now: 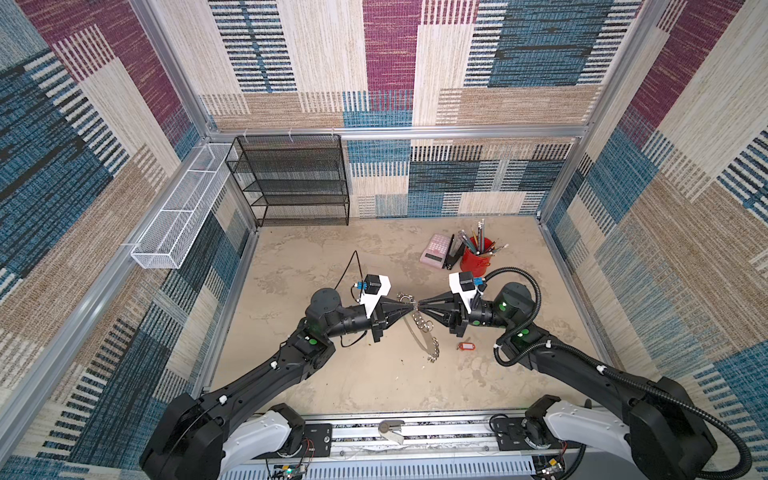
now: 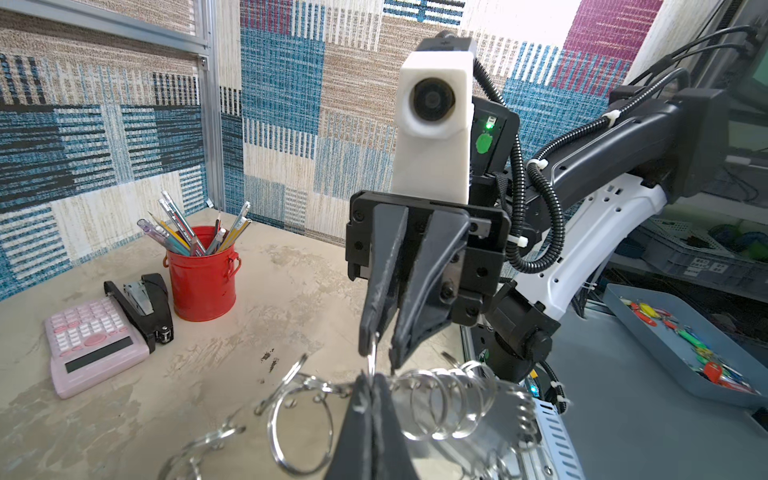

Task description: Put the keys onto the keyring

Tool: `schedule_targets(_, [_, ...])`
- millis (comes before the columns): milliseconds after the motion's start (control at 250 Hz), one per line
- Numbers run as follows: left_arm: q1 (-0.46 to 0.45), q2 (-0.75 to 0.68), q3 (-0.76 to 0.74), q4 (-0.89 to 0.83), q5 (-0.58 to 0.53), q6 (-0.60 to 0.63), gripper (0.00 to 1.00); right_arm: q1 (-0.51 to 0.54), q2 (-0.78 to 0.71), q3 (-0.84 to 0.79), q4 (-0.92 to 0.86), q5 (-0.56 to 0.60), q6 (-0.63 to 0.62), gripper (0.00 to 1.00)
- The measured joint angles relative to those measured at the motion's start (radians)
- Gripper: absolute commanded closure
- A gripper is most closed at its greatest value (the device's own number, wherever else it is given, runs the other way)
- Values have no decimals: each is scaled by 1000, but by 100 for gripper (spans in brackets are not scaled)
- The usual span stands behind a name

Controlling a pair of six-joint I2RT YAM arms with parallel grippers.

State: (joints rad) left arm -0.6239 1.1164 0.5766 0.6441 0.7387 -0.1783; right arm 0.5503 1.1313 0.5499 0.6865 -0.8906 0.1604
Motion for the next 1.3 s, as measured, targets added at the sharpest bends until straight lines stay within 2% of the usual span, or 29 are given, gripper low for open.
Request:
schedule_targets(312, [-6,10,-14,50,1,-13,100,0,11,6,14,0,11,96])
schedule_targets(852, [-7,15,-17,55,0,-20,100,12,29,12,26,11,14,92])
schedule_targets(1060, [-9,21,-17,55,0,-20,100,16,34,12,25,3,15,100])
schedule_targets(1300, [-9,16,-17,42,-1,-14,99,16,36,13,21,1,14,100])
